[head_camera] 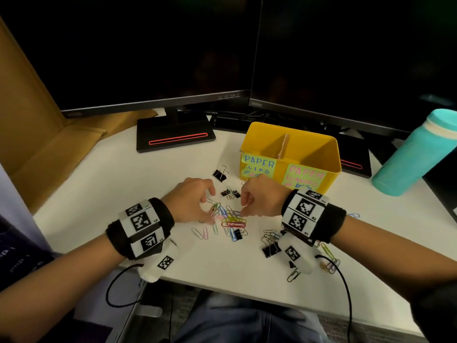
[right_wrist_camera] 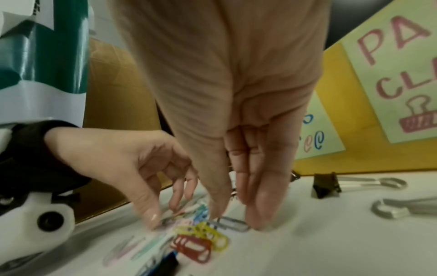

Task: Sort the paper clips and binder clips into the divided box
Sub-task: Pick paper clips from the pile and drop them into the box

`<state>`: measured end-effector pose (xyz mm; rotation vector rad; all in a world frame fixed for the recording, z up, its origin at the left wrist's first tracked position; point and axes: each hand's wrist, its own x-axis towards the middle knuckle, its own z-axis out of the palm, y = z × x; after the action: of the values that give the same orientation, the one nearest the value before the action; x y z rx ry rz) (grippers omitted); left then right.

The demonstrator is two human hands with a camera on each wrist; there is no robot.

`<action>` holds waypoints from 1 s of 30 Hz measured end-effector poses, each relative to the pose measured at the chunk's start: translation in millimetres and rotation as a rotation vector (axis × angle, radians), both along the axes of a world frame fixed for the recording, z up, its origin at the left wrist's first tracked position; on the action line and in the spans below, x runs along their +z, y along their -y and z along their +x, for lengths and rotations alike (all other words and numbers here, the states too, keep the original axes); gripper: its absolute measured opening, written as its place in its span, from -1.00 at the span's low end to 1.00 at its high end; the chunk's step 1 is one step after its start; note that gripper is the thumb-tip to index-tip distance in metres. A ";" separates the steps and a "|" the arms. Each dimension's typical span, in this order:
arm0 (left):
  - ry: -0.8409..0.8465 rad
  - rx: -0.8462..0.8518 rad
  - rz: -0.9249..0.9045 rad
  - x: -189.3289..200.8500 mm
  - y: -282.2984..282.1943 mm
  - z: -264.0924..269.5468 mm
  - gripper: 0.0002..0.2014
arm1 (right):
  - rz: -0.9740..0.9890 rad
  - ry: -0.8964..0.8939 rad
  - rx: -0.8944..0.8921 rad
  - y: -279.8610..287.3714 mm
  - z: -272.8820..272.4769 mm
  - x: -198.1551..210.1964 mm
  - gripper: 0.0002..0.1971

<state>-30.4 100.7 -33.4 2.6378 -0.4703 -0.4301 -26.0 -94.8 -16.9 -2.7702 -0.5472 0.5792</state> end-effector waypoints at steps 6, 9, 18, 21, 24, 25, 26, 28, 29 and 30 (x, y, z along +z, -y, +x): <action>-0.068 0.040 0.004 -2.6 5.5 -2.2 -0.62 | -0.063 -0.023 -0.006 -18.0 0.5 -6.3 -0.48; -0.036 0.018 0.005 -1.5 13.2 -0.5 -0.82 | -0.014 0.031 0.007 -25.1 -3.8 -8.8 -0.73; -0.037 -0.028 0.052 -0.4 18.4 9.7 -0.91 | 0.035 0.101 -0.053 -3.9 -5.0 18.9 -0.85; -0.131 0.006 -0.056 9.2 20.3 17.3 -0.92 | 0.157 0.180 -0.178 19.6 10.1 57.3 -0.90; -0.099 0.025 -0.177 35.7 27.4 31.3 -0.94 | 0.408 0.281 -0.387 42.8 36.3 81.0 -0.82; -0.054 0.016 -0.216 48.8 31.2 36.6 -0.92 | 0.472 0.284 -0.438 47.6 44.2 82.3 -0.80; -0.004 0.008 -0.254 62.3 36.2 42.0 -0.90 | 0.507 0.259 -0.477 51.0 51.4 79.8 -0.81; 0.085 0.003 -0.316 85.7 51.0 51.8 -0.87 | 0.480 0.221 -0.532 56.2 64.5 68.8 -0.93; 0.114 0.009 -0.341 93.3 59.7 55.7 -0.85 | 0.454 0.251 -0.575 59.6 70.2 62.7 -0.93; 0.146 0.020 -0.354 97.9 67.3 58.8 -0.82 | 0.441 0.318 -0.619 62.3 73.2 59.6 -0.91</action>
<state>28.4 33.4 64.5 2.3352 -0.5133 -0.1323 47.2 -157.1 42.7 -2.4131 0.1334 -0.1135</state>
